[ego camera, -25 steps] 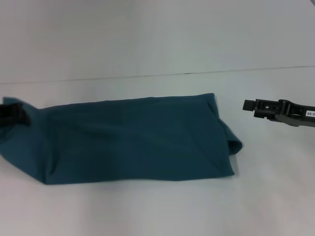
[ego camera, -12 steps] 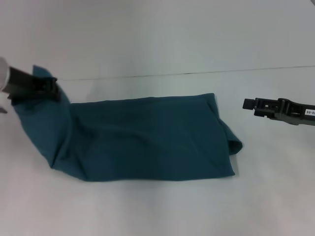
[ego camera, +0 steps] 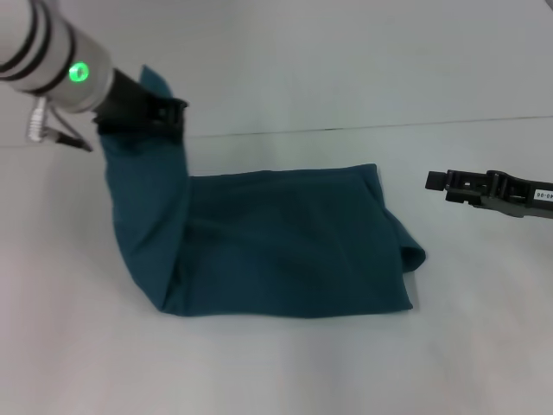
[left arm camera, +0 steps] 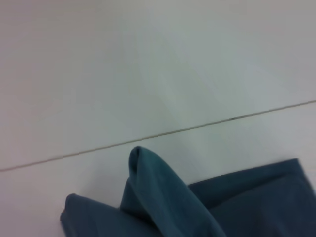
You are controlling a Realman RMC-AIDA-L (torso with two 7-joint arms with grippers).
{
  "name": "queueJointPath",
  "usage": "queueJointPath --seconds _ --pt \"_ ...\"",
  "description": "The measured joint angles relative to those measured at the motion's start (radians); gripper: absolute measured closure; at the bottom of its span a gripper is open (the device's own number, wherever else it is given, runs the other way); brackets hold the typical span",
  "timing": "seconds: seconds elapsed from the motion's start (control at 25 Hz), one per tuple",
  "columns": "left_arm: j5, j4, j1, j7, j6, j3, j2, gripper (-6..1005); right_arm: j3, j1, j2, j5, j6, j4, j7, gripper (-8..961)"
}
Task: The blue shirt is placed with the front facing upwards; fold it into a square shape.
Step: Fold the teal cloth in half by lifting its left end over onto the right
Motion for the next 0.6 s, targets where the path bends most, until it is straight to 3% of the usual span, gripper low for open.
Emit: queueJointPath --seconds 0.16,0.32,0.6 --pt "0.0 -0.072 -0.049 -0.001 -0.032 0.033 -0.008 900 0.0 0.0 0.001 -0.002 0.006 0.0 0.0 250" --pt "0.0 -0.217 -0.12 -0.002 -0.113 0.067 -0.014 899 0.0 0.0 0.003 -0.005 0.012 0.001 0.0 249" --pt "-0.004 -0.379 -0.185 -0.002 -0.205 0.079 -0.014 899 0.0 -0.001 0.002 -0.006 0.014 0.009 0.002 250"
